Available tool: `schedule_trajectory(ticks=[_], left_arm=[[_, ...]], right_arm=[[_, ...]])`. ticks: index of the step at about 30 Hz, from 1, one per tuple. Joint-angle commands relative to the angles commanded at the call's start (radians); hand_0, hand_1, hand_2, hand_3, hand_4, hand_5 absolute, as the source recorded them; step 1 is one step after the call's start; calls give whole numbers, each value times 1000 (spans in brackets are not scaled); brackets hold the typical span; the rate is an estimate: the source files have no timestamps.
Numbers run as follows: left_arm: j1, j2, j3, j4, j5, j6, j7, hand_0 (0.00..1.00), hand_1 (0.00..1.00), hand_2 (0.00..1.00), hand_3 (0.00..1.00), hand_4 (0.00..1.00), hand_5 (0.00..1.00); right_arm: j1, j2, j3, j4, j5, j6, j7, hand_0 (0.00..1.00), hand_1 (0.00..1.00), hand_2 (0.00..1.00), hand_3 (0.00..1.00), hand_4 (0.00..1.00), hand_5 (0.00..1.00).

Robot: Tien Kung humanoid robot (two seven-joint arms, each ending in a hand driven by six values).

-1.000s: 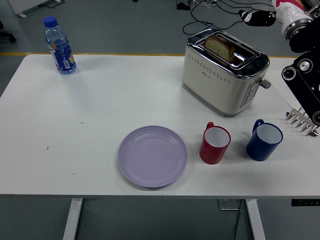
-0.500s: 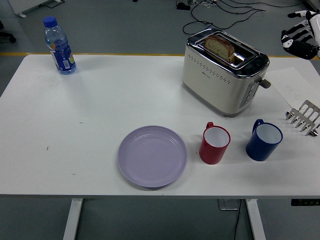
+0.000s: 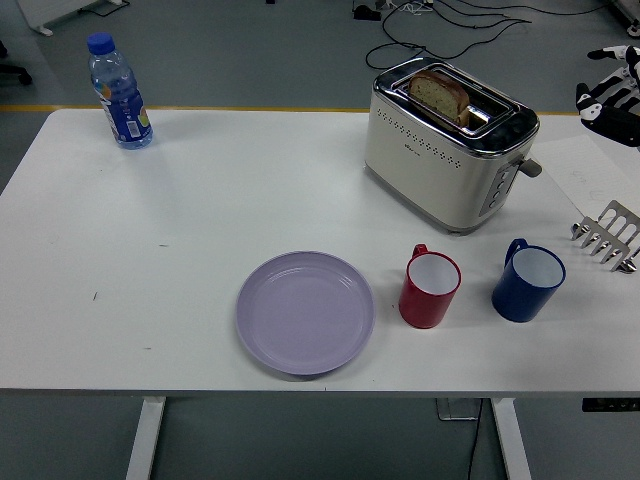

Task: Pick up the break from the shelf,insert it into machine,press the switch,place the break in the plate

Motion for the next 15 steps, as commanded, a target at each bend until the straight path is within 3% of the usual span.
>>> schedule_trajectory(ticks=[10, 12, 15], left_arm=[[-8, -13, -49, 0, -43, -19, -56, 662, 693, 717, 672, 363, 951], [-7, -20, -51, 0, -78, -23, -76, 661, 700, 755, 723, 368, 957], [-6, -27, -16, 0, -169, -42, -94, 661, 700, 755, 723, 368, 957]], right_arm=[[-29, 1, -1, 55, -1, 4, 1, 319, 351, 436, 761, 552, 403], [-35, 0, 1, 59, 0, 2, 4, 319, 352, 436, 758, 546, 393], [-40, 5, 3, 52, 1, 0, 8, 319, 352, 436, 758, 546, 393]])
